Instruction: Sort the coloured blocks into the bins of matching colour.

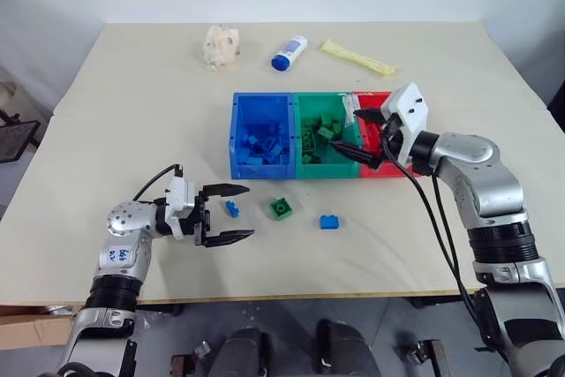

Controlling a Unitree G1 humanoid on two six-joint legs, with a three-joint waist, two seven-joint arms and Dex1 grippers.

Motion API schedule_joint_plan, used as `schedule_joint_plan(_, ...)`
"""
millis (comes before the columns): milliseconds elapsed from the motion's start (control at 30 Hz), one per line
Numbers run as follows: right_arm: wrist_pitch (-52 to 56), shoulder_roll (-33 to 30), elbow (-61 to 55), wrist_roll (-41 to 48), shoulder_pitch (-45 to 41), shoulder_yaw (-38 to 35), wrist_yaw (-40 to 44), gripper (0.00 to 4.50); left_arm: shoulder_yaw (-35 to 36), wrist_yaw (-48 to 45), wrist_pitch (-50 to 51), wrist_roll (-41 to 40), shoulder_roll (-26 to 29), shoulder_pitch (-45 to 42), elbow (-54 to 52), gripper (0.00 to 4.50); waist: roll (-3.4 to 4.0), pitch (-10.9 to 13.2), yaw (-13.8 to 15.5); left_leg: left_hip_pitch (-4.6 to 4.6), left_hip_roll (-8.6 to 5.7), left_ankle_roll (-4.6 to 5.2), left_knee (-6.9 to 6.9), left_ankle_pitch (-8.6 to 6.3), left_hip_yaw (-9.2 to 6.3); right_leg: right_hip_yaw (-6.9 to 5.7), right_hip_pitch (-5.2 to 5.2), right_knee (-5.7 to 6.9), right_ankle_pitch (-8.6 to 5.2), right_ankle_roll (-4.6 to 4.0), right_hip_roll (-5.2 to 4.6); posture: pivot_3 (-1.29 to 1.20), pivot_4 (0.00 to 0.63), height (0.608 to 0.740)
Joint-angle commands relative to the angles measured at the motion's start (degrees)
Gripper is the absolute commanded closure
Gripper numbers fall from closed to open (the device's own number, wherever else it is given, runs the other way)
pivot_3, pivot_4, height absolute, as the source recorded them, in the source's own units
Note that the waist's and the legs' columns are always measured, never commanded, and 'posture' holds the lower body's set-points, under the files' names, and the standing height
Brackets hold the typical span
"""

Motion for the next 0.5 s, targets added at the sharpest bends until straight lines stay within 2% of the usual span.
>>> schedule_joint_plan(33, -0.44, -2.93, -5.44, 2.5, 3.15, -2.61, 3.71, 0.03, 0.45, -0.18, -0.84, -0.21, 0.19, -0.08, -0.45, 0.0, 0.0, 0.0, 0.08, 0.0, 0.0, 0.0, 0.01, 0.0, -0.01, 0.0, 0.01, -0.01, 0.0, 0.0, -0.01, 0.0, 0.15, 0.74)
schedule_joint_plan(233, -2.57, -13.05, -16.53, 9.9, 20.9, -9.53, 17.28, 0.03, 0.53, -1.12, -0.97, -0.29, 0.55, -0.51, 0.77, 0.0, -0.02, 0.01, 1.28, -0.05, -0.01, 0.0, 0.01, 0.0, -0.01, -0.04, 0.03, -0.09, 0.01, 0.01, 0.0, 0.0, 0.15, 0.74)
schedule_joint_plan(500, -7.62, -21.97, -15.23, 11.65, 39.72, -22.11, 27.48, 0.03, 0.99, -2.57, -1.27, -0.16, 1.37, -1.06, 2.46, 0.0, -0.05, 0.03, 1.55, 0.04, 0.03, 0.03, 0.13, 0.0, 0.09, 0.04, 0.18, -0.19, 0.02, 0.03, -0.01, 0.0, 0.15, 0.74)
